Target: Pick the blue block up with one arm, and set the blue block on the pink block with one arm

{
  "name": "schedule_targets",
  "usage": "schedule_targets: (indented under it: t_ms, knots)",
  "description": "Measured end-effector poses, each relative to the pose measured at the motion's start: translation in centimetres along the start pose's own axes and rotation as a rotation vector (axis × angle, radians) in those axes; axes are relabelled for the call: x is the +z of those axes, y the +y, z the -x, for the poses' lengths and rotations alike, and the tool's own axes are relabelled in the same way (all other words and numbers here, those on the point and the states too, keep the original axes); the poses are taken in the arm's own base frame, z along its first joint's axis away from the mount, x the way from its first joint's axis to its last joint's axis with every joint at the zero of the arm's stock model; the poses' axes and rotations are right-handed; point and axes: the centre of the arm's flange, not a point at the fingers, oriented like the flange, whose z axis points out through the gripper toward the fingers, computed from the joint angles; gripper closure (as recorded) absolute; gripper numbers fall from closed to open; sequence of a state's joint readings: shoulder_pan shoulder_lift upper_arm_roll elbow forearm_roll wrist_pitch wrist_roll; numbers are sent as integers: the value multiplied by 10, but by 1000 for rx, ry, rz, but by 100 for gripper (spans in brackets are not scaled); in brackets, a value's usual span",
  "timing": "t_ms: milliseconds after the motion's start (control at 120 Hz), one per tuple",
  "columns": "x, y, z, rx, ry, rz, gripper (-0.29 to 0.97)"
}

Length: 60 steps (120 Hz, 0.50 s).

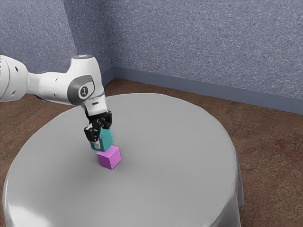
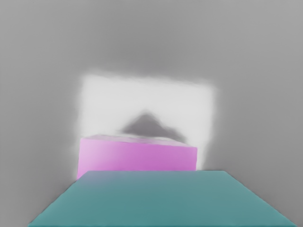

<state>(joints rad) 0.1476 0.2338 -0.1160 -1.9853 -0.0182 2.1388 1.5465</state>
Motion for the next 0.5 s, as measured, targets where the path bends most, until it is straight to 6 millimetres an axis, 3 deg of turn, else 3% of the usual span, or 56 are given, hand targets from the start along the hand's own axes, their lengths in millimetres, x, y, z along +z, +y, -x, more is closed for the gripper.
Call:
schedule_targets:
  t_ms: [183, 500]
  knots:
    - [9, -6, -3, 8, 2, -8, 36]
    - [15, -5, 9, -13, 4, 7, 9]
